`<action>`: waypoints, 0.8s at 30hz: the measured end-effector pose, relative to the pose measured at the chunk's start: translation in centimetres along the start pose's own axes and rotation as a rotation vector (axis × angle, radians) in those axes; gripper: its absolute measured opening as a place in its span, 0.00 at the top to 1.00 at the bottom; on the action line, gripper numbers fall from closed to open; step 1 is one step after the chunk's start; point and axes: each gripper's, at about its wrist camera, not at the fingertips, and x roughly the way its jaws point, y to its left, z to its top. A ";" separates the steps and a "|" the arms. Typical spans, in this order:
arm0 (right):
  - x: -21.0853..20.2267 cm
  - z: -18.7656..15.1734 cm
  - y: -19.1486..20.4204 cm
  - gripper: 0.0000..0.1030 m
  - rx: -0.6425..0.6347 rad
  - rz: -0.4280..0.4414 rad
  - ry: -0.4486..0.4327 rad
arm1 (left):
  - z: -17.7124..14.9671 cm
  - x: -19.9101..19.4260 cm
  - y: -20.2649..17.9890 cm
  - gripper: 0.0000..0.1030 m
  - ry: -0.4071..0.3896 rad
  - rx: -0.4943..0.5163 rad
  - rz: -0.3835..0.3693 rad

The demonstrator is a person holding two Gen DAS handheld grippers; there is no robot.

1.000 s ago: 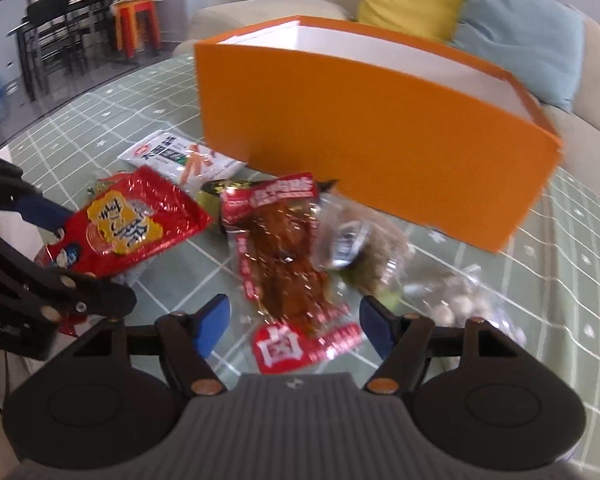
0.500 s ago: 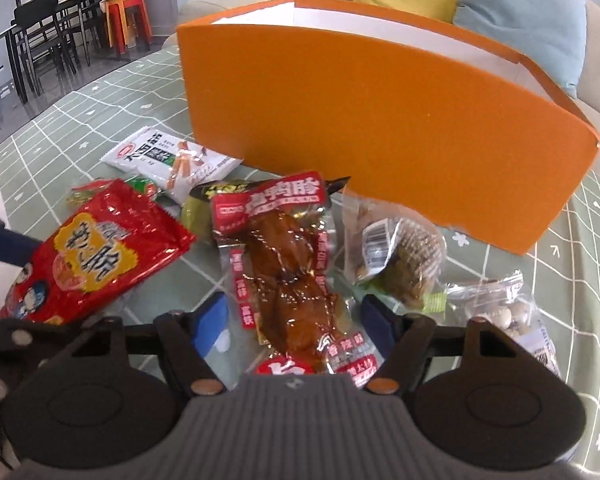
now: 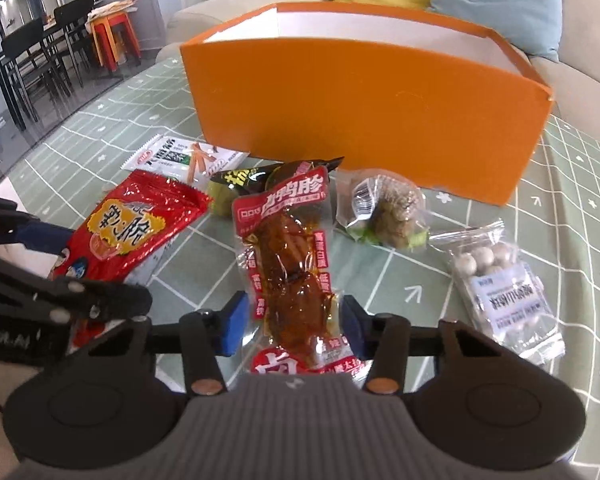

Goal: Organize snacks
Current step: 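Carry both packets over the orange box and open both tools to drop them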

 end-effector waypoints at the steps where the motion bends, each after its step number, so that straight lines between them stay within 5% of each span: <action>1: -0.4 -0.1 0.0 0.54 0.005 0.002 -0.007 | 0.1 -0.2 0.1 0.21 -0.005 -0.004 0.004; 14: -7.4 0.9 0.2 0.54 0.068 0.055 -0.145 | 2.5 -4.0 1.2 0.21 -0.107 -0.041 0.057; 24: -12.1 6.1 -1.6 0.53 0.077 0.004 -0.289 | 8.5 -7.2 0.2 0.22 -0.227 -0.002 0.083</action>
